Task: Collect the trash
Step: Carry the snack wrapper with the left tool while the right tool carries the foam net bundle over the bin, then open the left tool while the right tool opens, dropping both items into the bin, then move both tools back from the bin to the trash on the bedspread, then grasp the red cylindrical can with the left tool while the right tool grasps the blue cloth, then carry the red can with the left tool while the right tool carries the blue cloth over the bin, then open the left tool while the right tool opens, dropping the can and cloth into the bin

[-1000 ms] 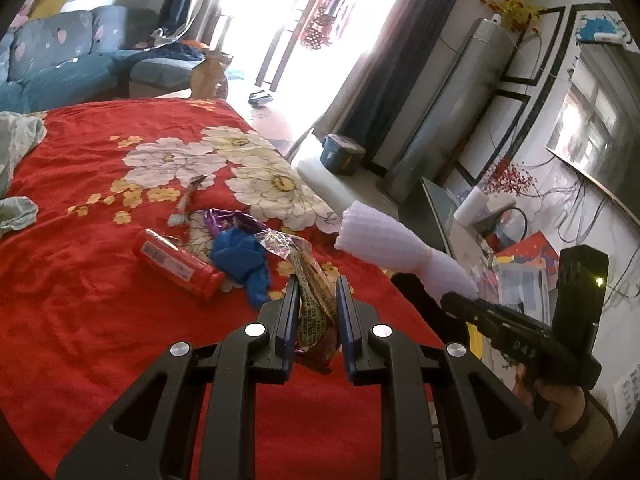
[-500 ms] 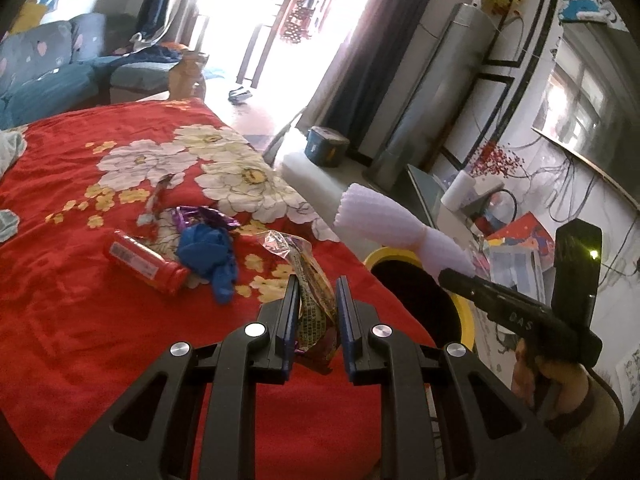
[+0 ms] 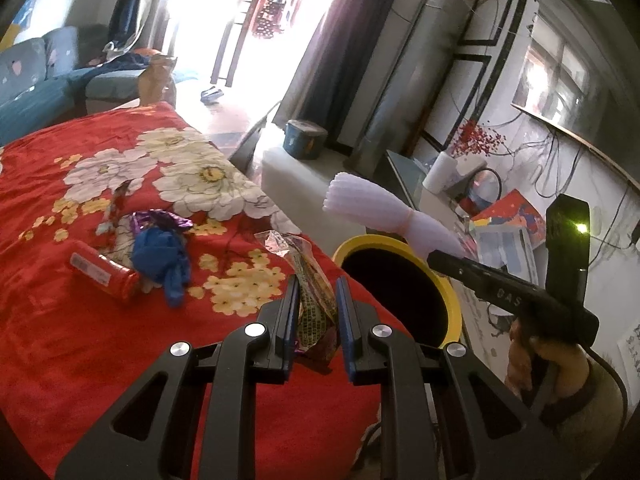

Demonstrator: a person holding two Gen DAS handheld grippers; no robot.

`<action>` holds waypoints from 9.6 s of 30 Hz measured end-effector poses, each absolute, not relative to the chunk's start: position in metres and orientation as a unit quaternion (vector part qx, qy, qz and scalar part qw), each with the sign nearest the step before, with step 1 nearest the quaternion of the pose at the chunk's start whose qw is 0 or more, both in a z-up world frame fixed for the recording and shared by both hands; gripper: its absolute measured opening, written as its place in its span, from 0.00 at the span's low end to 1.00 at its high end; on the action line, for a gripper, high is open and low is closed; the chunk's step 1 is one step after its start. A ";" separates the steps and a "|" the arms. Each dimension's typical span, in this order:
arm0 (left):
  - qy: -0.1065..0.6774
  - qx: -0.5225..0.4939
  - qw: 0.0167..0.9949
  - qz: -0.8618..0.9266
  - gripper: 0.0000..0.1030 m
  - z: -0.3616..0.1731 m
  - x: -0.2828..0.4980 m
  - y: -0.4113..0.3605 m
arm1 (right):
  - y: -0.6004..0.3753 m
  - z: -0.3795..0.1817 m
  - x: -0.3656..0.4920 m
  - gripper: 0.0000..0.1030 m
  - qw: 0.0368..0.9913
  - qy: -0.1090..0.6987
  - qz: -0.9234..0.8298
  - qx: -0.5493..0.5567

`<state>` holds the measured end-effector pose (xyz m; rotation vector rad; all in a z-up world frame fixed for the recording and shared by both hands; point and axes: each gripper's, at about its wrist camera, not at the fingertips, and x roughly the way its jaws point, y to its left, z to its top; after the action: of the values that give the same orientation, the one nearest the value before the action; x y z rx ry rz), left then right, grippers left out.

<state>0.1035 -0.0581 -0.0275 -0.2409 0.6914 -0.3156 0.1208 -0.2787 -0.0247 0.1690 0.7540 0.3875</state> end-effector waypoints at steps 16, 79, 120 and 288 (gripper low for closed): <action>0.341 -0.090 0.917 -0.187 0.17 -0.031 0.112 -0.096 | -0.311 -0.032 0.122 0.17 0.911 0.368 0.153 0.107; 0.364 -0.071 0.903 -0.217 0.90 -0.074 0.171 -0.167 | -0.372 -0.058 0.128 0.56 0.918 0.366 0.041 0.148; 0.295 -0.146 0.943 -0.044 0.90 -0.035 0.138 -0.008 | -0.220 -0.027 0.097 0.63 0.918 0.340 0.203 0.035; 0.378 -0.067 0.894 -0.231 0.92 -0.075 0.184 -0.184 | -0.399 -0.077 0.144 0.56 0.884 0.414 0.044 0.210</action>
<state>0.1836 -0.1839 -0.0754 -0.1395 0.7838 -0.4790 0.1439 -0.3987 -0.0766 0.4373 0.8625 0.0912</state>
